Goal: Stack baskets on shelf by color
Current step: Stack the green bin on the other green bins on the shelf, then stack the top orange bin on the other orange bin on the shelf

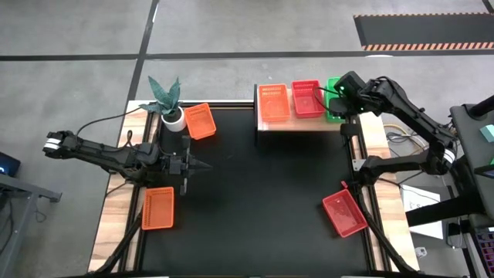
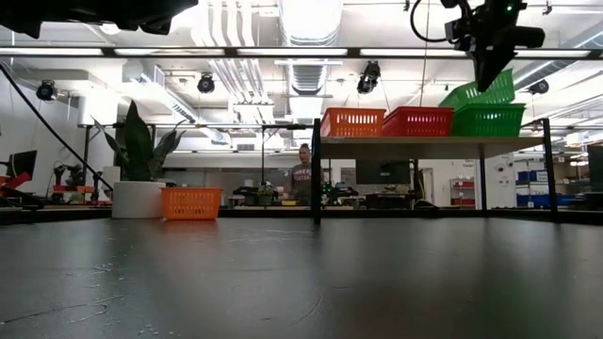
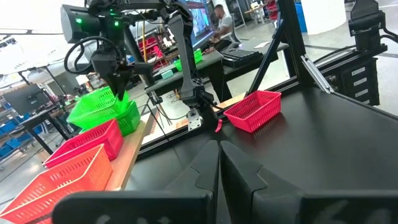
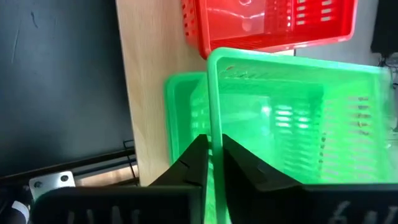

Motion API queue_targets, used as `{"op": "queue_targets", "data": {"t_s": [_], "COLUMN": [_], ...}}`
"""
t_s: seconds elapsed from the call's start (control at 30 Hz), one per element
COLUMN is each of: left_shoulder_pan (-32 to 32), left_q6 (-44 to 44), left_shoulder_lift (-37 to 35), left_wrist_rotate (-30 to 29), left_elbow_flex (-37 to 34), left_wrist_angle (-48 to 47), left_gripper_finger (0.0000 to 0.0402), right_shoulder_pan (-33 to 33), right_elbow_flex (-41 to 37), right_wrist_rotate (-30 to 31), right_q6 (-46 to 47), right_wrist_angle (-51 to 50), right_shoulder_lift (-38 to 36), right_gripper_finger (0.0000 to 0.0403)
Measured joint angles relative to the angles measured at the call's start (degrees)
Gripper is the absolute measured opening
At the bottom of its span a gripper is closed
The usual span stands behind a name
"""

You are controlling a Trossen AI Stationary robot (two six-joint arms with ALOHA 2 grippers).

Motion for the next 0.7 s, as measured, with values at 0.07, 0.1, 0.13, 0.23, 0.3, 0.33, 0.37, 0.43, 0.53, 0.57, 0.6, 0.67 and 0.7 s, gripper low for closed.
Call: {"op": "queue_targets", "data": {"t_s": [0.07,0.1,0.13,0.23,0.3,0.33,0.37,0.43,0.53,0.57,0.6,0.67,0.7], "left_shoulder_pan": [0.0,0.0,0.0,0.0,0.0,0.0,0.0,0.0,0.0,0.0,0.0,0.0,0.0], "left_q6": [0.0,0.0,0.0,0.0,0.0,0.0,0.0,0.0,0.0,0.0,0.0,0.0,0.0], "left_shoulder_lift": [0.0,0.0,0.0,0.0,0.0,0.0,0.0,0.0,0.0,0.0,0.0,0.0,0.0], "left_wrist_rotate": [0.0,0.0,0.0,0.0,0.0,0.0,0.0,0.0,0.0,0.0,0.0,0.0,0.0], "left_elbow_flex": [0.0,0.0,0.0,0.0,0.0,0.0,0.0,0.0,0.0,0.0,0.0,0.0,0.0], "left_wrist_angle": [0.0,0.0,0.0,0.0,0.0,0.0,0.0,0.0,0.0,0.0,0.0,0.0,0.0], "left_gripper_finger": [0.0000,0.0000,0.0000,0.0000,0.0000,0.0000,0.0000,0.0000,0.0000,0.0000,0.0000,0.0000,0.0000], "right_shoulder_pan": [0.0,0.0,0.0,0.0,0.0,0.0,0.0,0.0,0.0,0.0,0.0,0.0,0.0], "right_elbow_flex": [0.0,0.0,0.0,0.0,0.0,0.0,0.0,0.5,2.0,2.7,3.2,4.1,4.5], "right_wrist_rotate": [0.0,0.0,0.0,0.1,0.5,0.5,0.5,0.5,0.5,0.4,0.4,0.0,-1.1], "right_q6": [0.2,0.2,0.2,0.8,1.3,1.4,1.5,2.5,6.2,7.3,8.6,13.2,15.9], "right_wrist_angle": [0.0,0.0,0.0,0.0,0.0,0.0,-0.1,-0.8,-1.5,-2.2,-2.7,-3.2,-3.5], "right_shoulder_lift": [0.1,0.2,0.2,0.2,0.0,-0.1,-0.3,-0.4,-0.5,-0.4,-0.4,-0.5,-0.5], "right_gripper_finger": [0.0036,0.0042,0.0049,0.0066,0.0074,0.0076,0.0076,0.0075,0.0070,0.0068,0.0067,0.0062,0.0058]}}
